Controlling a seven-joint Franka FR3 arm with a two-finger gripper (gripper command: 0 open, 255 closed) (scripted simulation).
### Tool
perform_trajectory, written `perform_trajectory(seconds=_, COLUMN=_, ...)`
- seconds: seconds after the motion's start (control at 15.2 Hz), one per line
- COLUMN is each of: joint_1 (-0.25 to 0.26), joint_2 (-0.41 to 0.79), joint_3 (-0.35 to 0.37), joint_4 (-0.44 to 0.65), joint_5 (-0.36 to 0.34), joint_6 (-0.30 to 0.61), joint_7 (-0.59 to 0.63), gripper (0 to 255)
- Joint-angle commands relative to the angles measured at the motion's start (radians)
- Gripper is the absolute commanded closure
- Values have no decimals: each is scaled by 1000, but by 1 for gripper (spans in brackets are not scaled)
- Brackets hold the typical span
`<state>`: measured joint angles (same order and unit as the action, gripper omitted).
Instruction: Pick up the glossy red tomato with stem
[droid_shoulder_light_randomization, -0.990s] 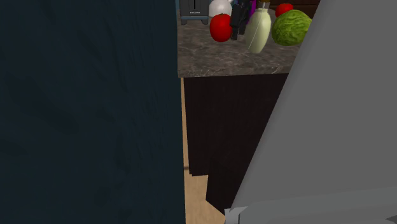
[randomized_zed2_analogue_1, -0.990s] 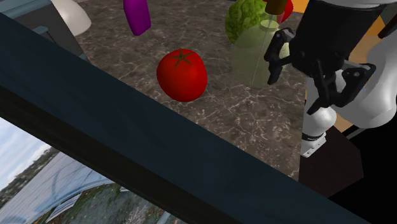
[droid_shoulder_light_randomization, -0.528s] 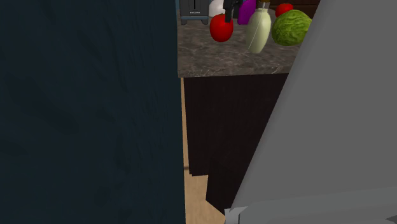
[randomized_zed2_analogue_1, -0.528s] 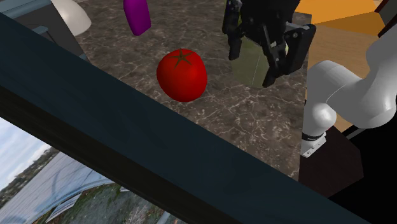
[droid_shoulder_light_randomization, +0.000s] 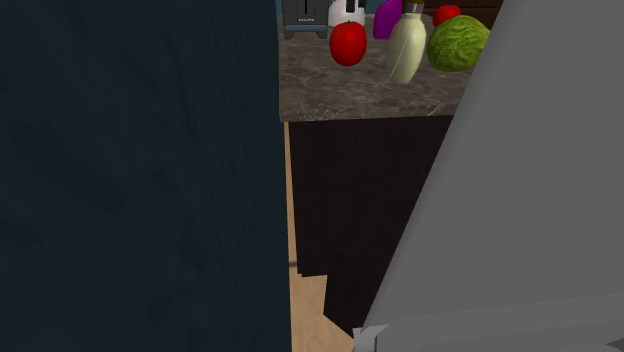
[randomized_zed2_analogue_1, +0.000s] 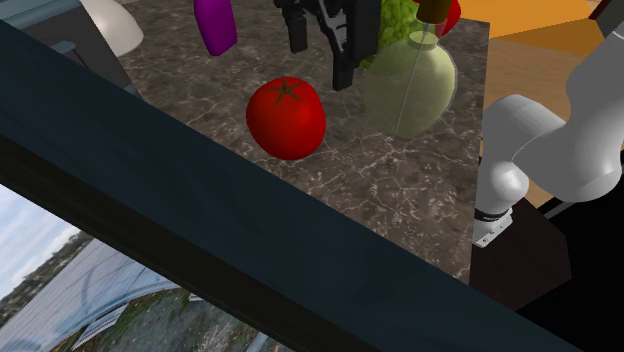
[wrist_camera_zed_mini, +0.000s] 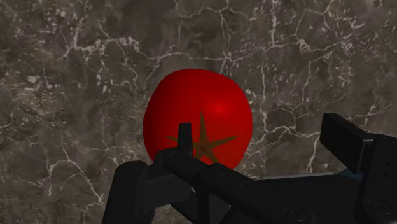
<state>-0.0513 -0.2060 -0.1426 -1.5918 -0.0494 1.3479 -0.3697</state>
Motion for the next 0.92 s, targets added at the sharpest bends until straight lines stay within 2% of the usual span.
perform_trajectory(seconds=0.0, joint_1=-8, joint_2=95, joint_3=-18, joint_4=134, joint_5=-2, joint_6=-42, joint_7=-36, gripper=0)
perform_trajectory(seconds=0.13, joint_1=-18, joint_2=164, joint_3=-32, joint_4=234, joint_5=0, joint_6=-74, joint_7=-63, gripper=0)
perform_trajectory(seconds=0.59, joint_1=-16, joint_2=109, joint_3=-27, joint_4=68, joint_5=-8, joint_6=37, joint_7=-52, gripper=0)
perform_trajectory(seconds=0.73, joint_1=-16, joint_2=105, joint_3=-27, joint_4=55, joint_5=-8, joint_6=46, joint_7=-51, gripper=0)
perform_trajectory(seconds=0.79, joint_1=-15, joint_2=105, joint_3=-26, joint_4=54, joint_5=-8, joint_6=47, joint_7=-50, gripper=255)
perform_trajectory(seconds=0.86, joint_1=-15, joint_2=105, joint_3=-27, joint_4=54, joint_5=-8, joint_6=47, joint_7=-51, gripper=255)
